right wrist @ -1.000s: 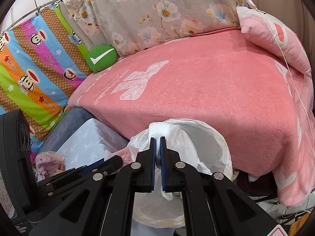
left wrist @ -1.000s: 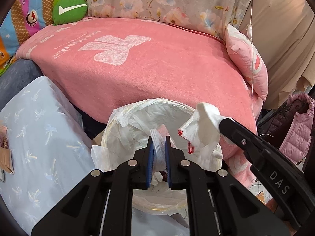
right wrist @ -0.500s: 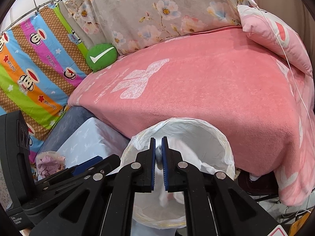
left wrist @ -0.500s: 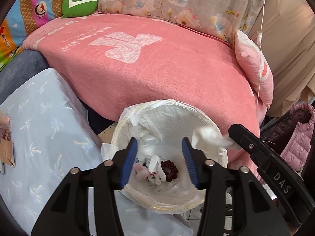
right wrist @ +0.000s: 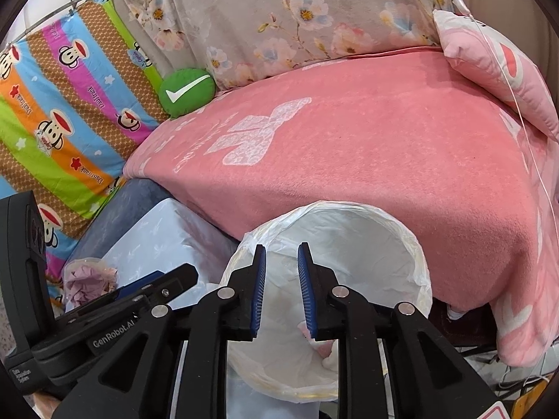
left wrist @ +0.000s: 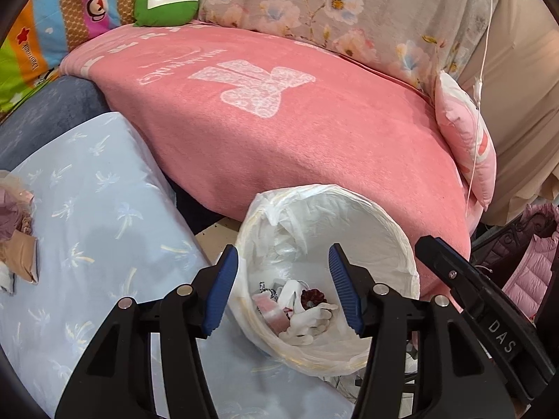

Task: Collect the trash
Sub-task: 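Move both open tools back over the item pile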

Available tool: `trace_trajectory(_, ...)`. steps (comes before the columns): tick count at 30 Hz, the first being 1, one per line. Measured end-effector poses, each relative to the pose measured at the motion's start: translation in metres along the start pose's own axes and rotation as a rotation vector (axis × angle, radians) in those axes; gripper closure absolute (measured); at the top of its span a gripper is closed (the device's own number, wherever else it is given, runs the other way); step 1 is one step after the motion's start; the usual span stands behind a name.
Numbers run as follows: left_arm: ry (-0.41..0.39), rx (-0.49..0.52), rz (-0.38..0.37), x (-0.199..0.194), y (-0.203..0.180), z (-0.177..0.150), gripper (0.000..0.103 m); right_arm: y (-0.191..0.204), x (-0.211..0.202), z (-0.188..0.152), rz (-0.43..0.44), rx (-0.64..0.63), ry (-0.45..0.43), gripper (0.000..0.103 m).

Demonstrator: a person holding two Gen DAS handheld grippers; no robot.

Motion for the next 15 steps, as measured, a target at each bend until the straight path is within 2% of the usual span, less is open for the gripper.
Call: trace_trajectory(15, -0.069, -0.115, 0.083, -0.034, 0.071, -0.004, 0.051, 0.071, 0.012, -0.027, 0.074, -0.116, 0.07, 0.08)
Point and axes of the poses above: each gripper's, at about its wrist camera, not at the fingertips, and x roughly the way its jaws point, y to its left, z to its top, the point moved 9 cm from there along x, roughly the way its jaws point, and after that the axes turned 4 degrees about -x, right-handed, at the moved point
